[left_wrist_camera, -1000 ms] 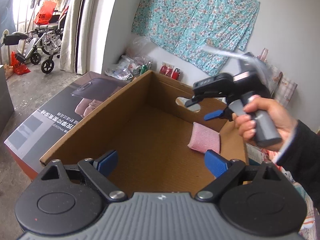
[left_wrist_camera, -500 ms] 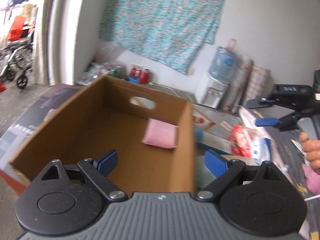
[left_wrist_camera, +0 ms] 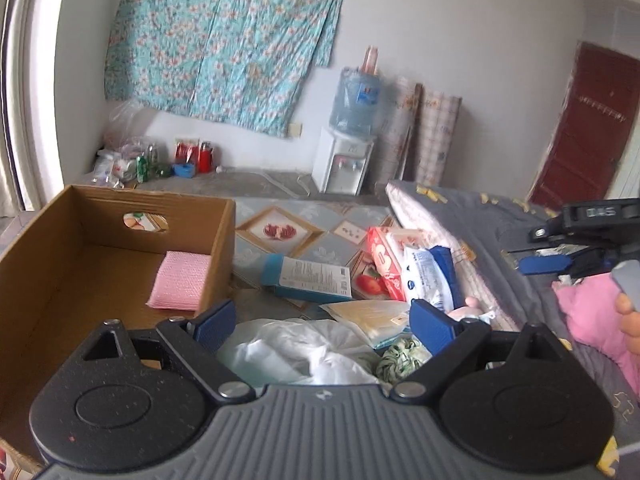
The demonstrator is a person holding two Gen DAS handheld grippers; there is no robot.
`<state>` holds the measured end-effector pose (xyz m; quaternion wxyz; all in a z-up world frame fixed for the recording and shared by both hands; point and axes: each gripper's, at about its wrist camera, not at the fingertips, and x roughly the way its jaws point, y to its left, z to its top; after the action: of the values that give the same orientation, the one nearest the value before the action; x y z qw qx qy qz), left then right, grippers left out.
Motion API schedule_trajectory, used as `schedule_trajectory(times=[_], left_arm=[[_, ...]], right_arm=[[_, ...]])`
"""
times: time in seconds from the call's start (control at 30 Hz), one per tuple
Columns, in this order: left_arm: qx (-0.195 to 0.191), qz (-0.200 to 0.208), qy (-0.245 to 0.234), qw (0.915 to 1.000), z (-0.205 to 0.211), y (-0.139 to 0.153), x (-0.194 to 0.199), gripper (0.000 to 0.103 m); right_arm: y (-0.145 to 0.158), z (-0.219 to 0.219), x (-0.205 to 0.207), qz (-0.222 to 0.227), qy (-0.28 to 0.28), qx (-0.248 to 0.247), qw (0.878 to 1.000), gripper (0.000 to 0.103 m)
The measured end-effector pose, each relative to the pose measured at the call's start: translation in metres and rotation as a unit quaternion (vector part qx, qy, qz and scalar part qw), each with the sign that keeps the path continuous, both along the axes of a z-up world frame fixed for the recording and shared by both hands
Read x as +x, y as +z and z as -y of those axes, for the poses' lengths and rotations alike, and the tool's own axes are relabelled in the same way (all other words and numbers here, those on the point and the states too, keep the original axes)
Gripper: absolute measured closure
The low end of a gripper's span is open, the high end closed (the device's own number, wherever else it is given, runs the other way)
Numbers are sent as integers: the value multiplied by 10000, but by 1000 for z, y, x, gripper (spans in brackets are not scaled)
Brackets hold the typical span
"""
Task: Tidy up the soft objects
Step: 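Grasp the blue-and-white wet-wipe pack with the right gripper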
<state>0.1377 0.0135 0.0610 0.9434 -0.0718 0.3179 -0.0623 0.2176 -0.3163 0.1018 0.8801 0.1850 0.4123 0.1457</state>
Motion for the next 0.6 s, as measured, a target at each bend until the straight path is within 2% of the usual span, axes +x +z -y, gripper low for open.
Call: schedule_trajectory(times=[0.2, 0.3, 0.4, 0.5, 0.6], left_arm=[[169, -344, -160, 9991, 23, -8, 36, 13], [138, -418, -301, 9986, 35, -8, 54, 16], [340, -429, -796, 9953, 57, -10, 77, 16], [651, -556, -1275, 9881, 83, -24, 104, 17], [769, -761, -1565, 9817, 102, -43, 132, 29]], right_arm=[[-8, 8, 20, -31, -50, 116, 9999, 33], [-25, 18, 38, -155, -250, 183, 9994, 34], [-47, 30, 61, -333, -413, 275, 9982, 40], [-72, 40, 86, -496, -556, 252, 9969, 46], [-99, 50, 109, -662, -643, 285, 9953, 49]])
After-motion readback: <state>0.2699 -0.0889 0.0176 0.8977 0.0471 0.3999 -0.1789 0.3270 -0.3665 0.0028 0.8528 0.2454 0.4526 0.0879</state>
